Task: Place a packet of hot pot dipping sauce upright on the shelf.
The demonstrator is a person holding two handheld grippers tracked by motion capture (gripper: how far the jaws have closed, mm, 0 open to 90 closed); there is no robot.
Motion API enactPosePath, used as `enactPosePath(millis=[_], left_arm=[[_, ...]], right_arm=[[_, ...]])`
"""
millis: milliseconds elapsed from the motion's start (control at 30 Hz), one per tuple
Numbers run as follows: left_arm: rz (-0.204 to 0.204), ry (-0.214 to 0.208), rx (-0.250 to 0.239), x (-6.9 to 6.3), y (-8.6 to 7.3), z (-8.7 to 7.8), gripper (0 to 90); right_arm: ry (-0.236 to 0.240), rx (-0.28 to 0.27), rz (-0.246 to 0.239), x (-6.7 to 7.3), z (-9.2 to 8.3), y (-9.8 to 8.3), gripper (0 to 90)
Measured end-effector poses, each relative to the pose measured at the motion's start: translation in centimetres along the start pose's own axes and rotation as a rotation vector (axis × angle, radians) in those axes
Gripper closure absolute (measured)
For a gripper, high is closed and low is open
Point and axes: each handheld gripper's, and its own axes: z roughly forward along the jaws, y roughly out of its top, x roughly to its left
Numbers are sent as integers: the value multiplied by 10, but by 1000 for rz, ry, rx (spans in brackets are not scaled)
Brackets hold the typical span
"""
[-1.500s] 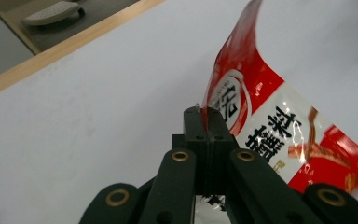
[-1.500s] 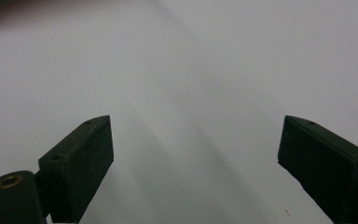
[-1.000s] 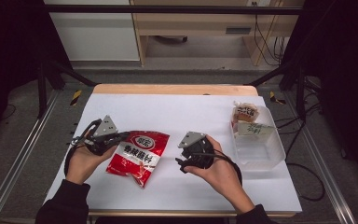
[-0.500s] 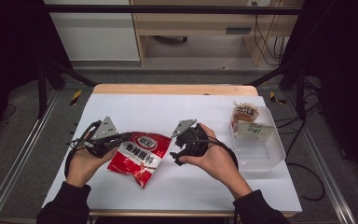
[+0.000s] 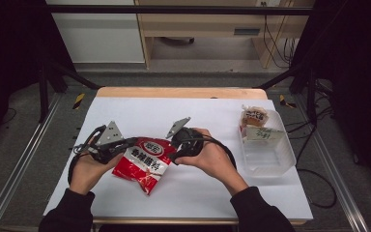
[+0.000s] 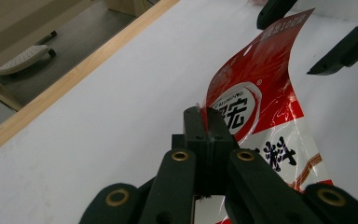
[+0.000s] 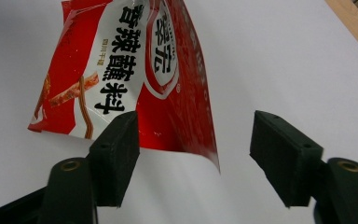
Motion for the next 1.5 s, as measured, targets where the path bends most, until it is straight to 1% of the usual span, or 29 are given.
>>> enactPosePath(millis=[67, 133, 200, 267, 367, 400, 567, 667, 733, 767, 900, 967, 1000, 1067, 1100, 1167, 1233, 1333, 1433, 1500], left_arm=[[-2, 0, -5, 0, 0, -1, 900], [-4, 0, -9, 0, 0, -2, 900], [-4, 2, -12, 0, 0, -2, 900], [-4, 1, -13, 1, 1, -2, 900], [-7, 1, -16, 1, 1, -2, 900], [-9, 0, -18, 1, 1, -2, 900], [-18, -2, -29, 2, 0, -4, 900], [-26, 1, -30, 4, 0, -5, 900], [-34, -1, -39, 6, -1, -6, 900], [-37, -3, -41, 7, -2, -7, 900], [-44, -4, -42, 11, -4, -8, 890], [-52, -2, -47, 12, -5, -9, 848], [-48, -3, -47, 12, -5, -9, 826], [-51, 1, -59, 13, -6, -10, 774], [-68, 6, -76, 13, -6, -10, 726], [-84, 7, -97, 15, -7, -11, 622], [-109, 10, -120, 17, -7, -12, 492], [-120, 11, -141, 19, -9, -14, 375], [-125, 16, -150, 20, -13, -14, 286], [-134, 21, -146, 21, -18, -13, 263]], right_arm=[[15, 5, -9, 0, 4, 4, 392], [33, 1, -5, -1, 7, 6, 439], [48, 3, -12, -1, 11, 8, 474], [60, 13, -18, -1, 13, 9, 513], [70, 18, -28, -2, 16, 11, 591], [78, 17, -23, -3, 17, 11, 624], [83, 20, -37, -3, 18, 11, 773], [88, 8, -42, -3, 17, 12, 861], [96, -1, -47, -3, 15, 13, 883], [96, -1, -41, -3, 14, 14, 886], [96, -8, -54, -4, 11, 19, 895], [98, -3, -65, -4, 9, 21, 895], [97, 0, -63, -4, 8, 22, 896], [96, 2, -68, -5, 5, 23, 896], [96, -3, -67, -6, 3, 24, 897], [88, -1, -70, -8, -1, 25, 897], [85, -8, -56, -12, -6, 26, 897], [74, -9, -52, -17, -14, 27, 898], [71, -18, -54, -21, -24, 30, 898], [64, -18, -65, -22, -31, 32, 898]])
